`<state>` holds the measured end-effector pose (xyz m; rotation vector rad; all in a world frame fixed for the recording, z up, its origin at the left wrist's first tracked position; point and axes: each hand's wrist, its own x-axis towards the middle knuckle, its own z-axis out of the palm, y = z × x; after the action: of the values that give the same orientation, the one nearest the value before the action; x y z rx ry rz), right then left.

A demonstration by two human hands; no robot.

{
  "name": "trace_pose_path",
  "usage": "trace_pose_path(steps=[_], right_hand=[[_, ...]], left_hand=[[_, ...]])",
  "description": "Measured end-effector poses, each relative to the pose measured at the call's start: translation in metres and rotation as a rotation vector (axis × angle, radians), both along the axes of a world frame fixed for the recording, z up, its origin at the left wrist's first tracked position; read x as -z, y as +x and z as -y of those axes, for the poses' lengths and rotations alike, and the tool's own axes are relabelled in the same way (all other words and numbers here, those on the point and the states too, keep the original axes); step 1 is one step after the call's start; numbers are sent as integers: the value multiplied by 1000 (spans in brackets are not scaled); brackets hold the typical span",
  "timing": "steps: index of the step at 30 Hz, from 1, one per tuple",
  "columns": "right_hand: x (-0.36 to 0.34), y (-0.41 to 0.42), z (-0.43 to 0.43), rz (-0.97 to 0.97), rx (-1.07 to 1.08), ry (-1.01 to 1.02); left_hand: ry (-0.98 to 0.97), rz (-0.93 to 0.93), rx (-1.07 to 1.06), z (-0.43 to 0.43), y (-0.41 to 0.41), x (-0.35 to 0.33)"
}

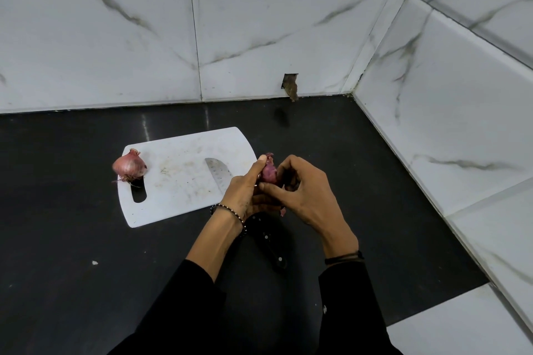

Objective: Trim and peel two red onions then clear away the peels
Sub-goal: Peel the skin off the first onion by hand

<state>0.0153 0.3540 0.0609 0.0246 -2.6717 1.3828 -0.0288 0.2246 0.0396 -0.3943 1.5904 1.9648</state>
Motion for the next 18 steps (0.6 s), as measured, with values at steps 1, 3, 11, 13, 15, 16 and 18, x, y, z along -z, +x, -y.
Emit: trace_pose_path(steps=[1, 3, 11, 13, 15, 16, 18], right_hand=[[0, 0, 0, 5, 3, -8], [-1, 1, 1, 2, 1, -22], [-8, 3, 7, -127, 4, 68], [-8, 6, 9, -135, 7, 64], [-8, 8, 9, -144, 13, 72], [-8, 9, 9, -151, 13, 79], [-7, 11, 9, -161, 15, 97]], left_hand=[[5, -3, 0, 1, 0, -1], [21, -3, -12, 3, 0, -4], [-40, -56, 21, 7, 3, -9], [-87, -77, 42, 7, 5, -9], [-129, -106, 62, 8, 7, -9], [-140, -118, 68, 8, 9, -9], [-140, -131, 65, 8, 11, -10]])
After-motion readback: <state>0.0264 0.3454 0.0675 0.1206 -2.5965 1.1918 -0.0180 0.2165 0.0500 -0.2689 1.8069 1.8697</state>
